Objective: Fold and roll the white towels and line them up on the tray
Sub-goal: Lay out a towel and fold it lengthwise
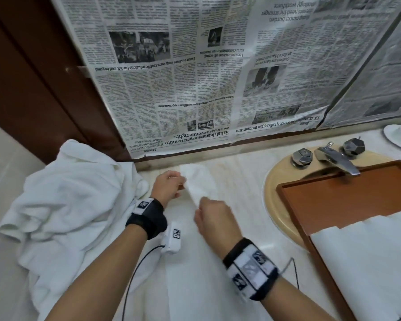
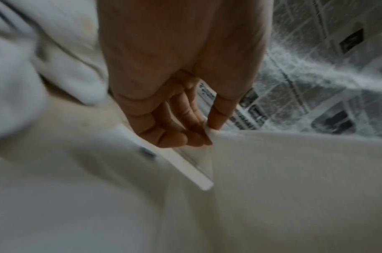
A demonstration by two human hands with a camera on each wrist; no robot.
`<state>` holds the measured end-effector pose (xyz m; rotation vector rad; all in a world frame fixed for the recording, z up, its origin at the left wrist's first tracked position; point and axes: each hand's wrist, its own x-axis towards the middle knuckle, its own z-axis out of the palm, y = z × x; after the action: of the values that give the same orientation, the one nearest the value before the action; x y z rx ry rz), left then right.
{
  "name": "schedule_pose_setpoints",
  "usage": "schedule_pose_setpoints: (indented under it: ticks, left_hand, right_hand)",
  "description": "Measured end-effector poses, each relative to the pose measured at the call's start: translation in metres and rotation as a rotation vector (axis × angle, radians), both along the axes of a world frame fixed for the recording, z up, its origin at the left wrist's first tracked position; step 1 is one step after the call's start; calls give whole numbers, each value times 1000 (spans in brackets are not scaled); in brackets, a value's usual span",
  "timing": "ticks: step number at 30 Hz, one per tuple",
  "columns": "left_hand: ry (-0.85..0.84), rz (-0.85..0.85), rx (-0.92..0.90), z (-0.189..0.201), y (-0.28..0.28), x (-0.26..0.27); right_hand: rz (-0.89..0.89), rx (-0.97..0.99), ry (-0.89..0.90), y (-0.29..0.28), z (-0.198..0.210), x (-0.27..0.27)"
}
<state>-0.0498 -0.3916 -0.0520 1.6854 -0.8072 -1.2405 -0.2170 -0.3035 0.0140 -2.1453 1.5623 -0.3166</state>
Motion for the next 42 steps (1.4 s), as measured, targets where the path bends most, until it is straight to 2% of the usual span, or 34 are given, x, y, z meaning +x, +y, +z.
schedule_pose_setpoints:
  ticks: [2,5,7,11,15,22,27,30,37,42]
  left_hand:
    - [-194,51,27,-15,5,28]
    - [-512,-8,101,-36,10,55]
    - [-606,-16,105,-46,12,62]
    - [-635,-16,91,-57,13,61]
    - [-666,-5,81,-58,14,59]
    - [-616,-38,49,-58,21,61]
    - [-613,-114,53,-57,24,58]
    - [-600,-115,57,-59,25,54]
    - [-745,-207,47,-57,22,42]
    - [-728,-195,90,-55,22,36]
  right_hand:
    - [31,100,44,-1,-12,31]
    - [65,217,98,4,-41,65]
    - [78,265,114,8,-60,79]
    - [100,282,136,15,-86,85]
    - [115,307,85,15,-99,74]
    - [114,269,-61,-1,-84,38]
    - [160,265,-51,-1,-74,19]
    - [147,191,-52,4,-74,13]
    - [283,299,-42,2,-97,9]
    - [312,370,-55,0,-100,2]
